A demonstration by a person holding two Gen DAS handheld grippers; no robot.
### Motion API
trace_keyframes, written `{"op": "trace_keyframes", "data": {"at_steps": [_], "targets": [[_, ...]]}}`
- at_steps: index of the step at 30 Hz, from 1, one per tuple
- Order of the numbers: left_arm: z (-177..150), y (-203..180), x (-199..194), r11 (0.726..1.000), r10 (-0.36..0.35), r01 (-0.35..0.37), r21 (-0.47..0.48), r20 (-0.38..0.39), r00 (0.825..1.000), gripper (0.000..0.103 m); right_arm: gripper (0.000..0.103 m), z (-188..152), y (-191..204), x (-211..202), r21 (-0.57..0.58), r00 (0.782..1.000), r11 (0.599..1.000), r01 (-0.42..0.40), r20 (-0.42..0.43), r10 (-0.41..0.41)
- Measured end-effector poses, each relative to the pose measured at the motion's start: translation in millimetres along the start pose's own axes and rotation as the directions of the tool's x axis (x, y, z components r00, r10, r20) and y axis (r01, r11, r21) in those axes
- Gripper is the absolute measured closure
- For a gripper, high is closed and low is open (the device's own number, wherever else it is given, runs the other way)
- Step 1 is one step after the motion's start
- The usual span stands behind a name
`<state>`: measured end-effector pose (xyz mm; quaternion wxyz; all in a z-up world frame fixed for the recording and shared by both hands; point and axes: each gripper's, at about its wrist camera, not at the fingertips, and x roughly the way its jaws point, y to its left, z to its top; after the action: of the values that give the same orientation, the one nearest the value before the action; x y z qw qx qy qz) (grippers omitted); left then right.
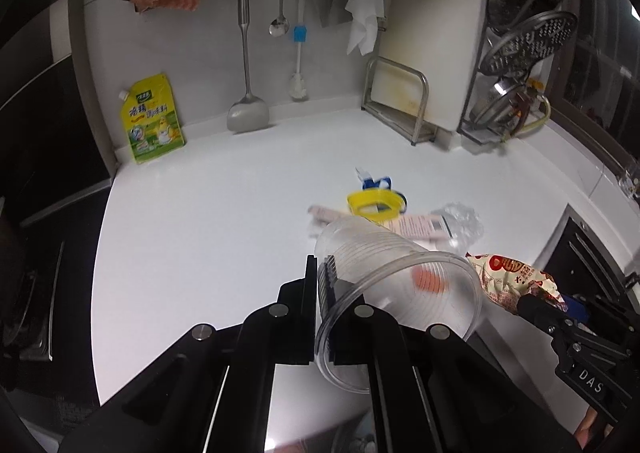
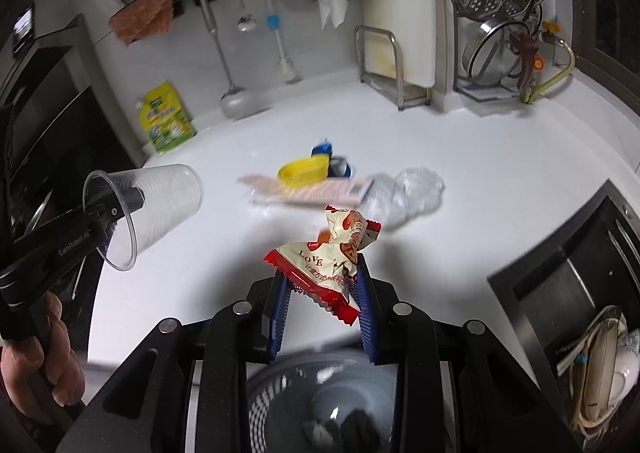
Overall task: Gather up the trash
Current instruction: 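Lift the cup and wrapper and carry both over the wastebasket, then open both tools to drop the cup and wrapper into the wastebasket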
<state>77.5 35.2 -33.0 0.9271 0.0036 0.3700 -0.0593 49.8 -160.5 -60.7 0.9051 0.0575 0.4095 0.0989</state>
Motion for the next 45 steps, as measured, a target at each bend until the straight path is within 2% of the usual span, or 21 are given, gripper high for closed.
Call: {"op": "trace_keyframes", "data": {"at_steps": [12,22,27,36,45], "targets": [[-76,-33,-42,1.000,0.000,0.000,0.008,-0.087,0.996,0.099,0.074,-66,-13,-38,-0.061,0.996,0.997,-0.038,-0.085,0.033],[-119,-61,-46,1.000,-0.001,0.005,0.024,-0.146,0.989,0.099,0.074,-105,-23,-51,-0.088,0.990,0.994,-0.061,-0.132,0.049],[-138,-73,-36,1.000,-0.011,0.017,0.026,-0.198,0.980,0.099,0.074,-122,-27,-47,-0.087,0.983,0.993,-0.079,-0.174,0.063],[-160,-81,-21,0.999,-0.037,0.043,0.014,-0.286,0.958,0.099,0.074,-141,-27,-32,-0.086,0.961,0.990,-0.113,-0.261,0.087],[-168,-86,-15,0.999,-0.035,0.045,0.022,-0.324,0.945,0.099,0.073,-150,-30,-17,-0.071,0.943,0.990,-0.126,-0.317,0.097]]}}
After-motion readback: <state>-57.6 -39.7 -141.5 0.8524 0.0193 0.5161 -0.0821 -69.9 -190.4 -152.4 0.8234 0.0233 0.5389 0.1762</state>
